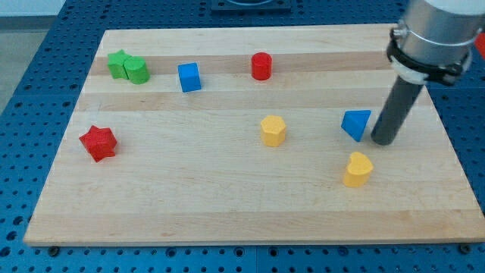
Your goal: Place blue triangle below red circle
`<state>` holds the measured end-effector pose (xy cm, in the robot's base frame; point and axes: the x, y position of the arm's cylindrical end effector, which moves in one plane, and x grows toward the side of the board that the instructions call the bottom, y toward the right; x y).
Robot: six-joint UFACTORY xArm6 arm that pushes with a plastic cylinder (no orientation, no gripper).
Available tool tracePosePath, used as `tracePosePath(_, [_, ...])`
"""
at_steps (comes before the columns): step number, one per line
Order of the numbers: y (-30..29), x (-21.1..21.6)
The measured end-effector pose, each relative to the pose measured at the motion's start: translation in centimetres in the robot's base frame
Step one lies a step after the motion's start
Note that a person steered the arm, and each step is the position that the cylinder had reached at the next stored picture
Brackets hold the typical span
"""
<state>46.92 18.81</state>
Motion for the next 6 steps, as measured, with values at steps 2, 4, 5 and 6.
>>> tracePosePath(2, [-2.5, -2.0])
tracePosePath(4, [-6.0, -5.2])
tracePosePath(5, [-7.7, -6.5])
tracePosePath(6, [-10.2, -7.1])
